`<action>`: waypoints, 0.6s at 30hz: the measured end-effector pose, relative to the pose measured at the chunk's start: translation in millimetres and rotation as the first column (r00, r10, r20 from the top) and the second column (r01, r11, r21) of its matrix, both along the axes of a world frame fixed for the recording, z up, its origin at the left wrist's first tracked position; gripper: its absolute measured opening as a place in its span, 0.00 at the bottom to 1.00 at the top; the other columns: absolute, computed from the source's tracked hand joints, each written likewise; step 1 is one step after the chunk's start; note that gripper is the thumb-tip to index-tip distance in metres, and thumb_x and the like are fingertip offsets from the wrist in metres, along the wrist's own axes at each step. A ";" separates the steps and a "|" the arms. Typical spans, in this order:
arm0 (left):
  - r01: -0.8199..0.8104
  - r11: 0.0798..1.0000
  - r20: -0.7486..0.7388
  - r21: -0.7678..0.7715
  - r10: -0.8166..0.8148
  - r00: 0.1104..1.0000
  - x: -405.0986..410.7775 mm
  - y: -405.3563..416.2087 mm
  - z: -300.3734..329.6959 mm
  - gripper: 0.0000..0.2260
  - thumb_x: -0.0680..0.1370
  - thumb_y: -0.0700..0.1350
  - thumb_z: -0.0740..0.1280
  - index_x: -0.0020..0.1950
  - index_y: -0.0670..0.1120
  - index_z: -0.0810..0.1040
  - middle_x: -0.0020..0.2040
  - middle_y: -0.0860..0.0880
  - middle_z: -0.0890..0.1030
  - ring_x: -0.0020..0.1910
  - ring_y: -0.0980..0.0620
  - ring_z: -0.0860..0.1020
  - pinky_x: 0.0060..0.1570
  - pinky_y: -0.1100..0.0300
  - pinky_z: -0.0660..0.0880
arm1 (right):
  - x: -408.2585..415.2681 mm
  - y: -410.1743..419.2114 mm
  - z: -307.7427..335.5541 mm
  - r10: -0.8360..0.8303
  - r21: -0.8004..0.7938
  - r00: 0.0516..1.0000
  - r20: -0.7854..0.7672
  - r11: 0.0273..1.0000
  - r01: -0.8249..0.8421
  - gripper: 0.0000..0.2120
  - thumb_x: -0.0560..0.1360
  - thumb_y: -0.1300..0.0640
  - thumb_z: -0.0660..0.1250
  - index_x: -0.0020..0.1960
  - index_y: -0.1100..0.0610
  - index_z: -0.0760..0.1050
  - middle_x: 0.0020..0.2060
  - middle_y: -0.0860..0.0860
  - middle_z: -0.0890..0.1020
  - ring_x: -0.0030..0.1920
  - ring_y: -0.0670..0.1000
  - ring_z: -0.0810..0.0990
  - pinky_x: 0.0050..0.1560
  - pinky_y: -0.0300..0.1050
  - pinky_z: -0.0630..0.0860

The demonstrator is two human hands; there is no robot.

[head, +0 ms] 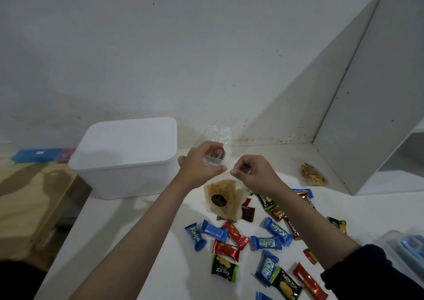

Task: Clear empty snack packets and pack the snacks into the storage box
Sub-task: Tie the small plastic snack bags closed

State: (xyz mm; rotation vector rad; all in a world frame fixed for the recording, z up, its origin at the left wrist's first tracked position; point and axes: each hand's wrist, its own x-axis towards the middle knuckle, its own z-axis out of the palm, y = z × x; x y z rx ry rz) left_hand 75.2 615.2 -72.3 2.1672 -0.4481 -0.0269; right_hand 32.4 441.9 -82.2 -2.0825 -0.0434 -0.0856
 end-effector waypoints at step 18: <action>0.155 0.948 0.022 0.277 -0.168 0.986 -10.7 -12.1 13.7 0.03 0.74 0.54 0.68 0.43 0.56 0.79 0.43 0.59 0.80 0.53 0.58 0.75 0.48 0.55 0.55 | -2.8 -11.3 2.3 0.036 -0.025 0.998 0.046 0.999 -0.034 0.07 0.73 0.61 0.70 0.37 0.54 0.77 0.32 0.44 0.79 0.34 0.35 0.78 0.39 0.26 0.70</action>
